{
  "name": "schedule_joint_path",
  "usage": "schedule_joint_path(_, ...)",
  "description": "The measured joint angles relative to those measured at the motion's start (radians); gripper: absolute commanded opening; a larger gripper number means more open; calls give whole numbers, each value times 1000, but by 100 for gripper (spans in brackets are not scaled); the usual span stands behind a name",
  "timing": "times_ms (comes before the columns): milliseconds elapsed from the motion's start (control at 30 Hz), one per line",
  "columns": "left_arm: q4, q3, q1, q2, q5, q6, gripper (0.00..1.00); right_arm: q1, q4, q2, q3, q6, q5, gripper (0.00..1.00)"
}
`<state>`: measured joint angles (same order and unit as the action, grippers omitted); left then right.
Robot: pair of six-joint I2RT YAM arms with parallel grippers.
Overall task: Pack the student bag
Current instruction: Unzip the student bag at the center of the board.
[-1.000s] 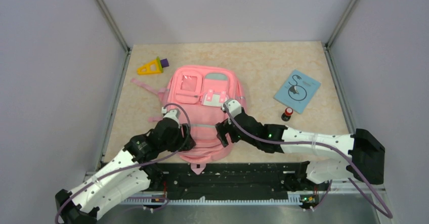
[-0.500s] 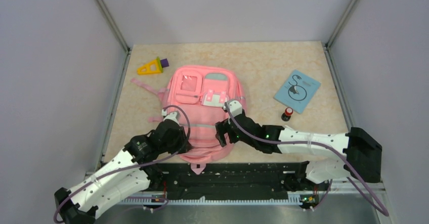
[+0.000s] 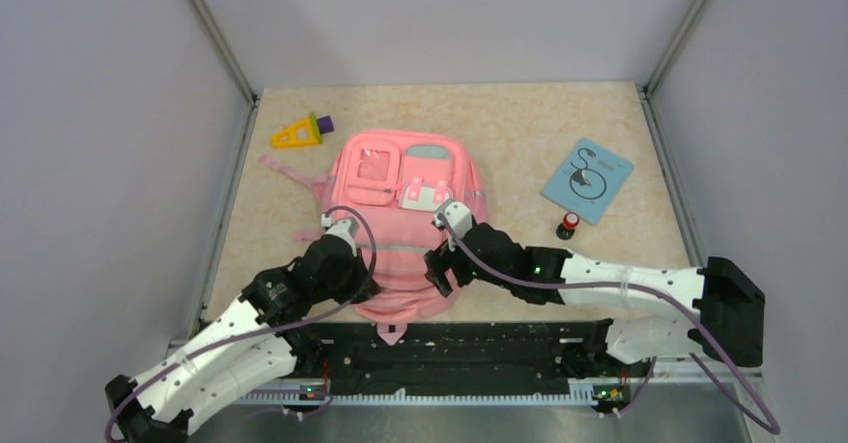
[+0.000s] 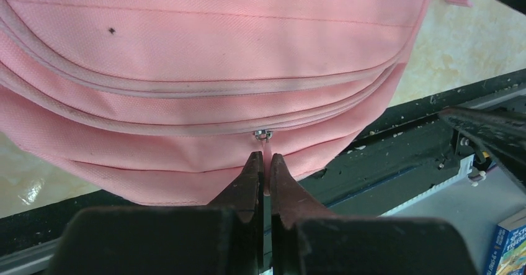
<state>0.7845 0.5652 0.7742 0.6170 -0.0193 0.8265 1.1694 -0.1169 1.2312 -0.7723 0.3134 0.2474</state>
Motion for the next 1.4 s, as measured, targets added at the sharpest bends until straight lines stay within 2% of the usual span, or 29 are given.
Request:
schedule_joint_path(133,2,49,0,1,1,-29,0,6,38,-7,0,-122,-83,81)
schedule_joint_path(367,2,166,0,62,0,-98,0,53,208,-3,0,-311,-150,76)
schedule_joint_path(567,2,187,0,79,2,-130,0,78,302,103,-11,-439,-159,67)
schedule_joint_path(700,0,193,0,58,-9,-146,0,86,281,174,-27,-475,-153,67)
schedule_joint_path(1133,1,203,1,29,-32,-151,0,115,318,177,-12,-492,23,65)
schedule_joint_path(1400,-1,216,1,36,-44,-153,0,120,297,136,-6,-514,52,54)
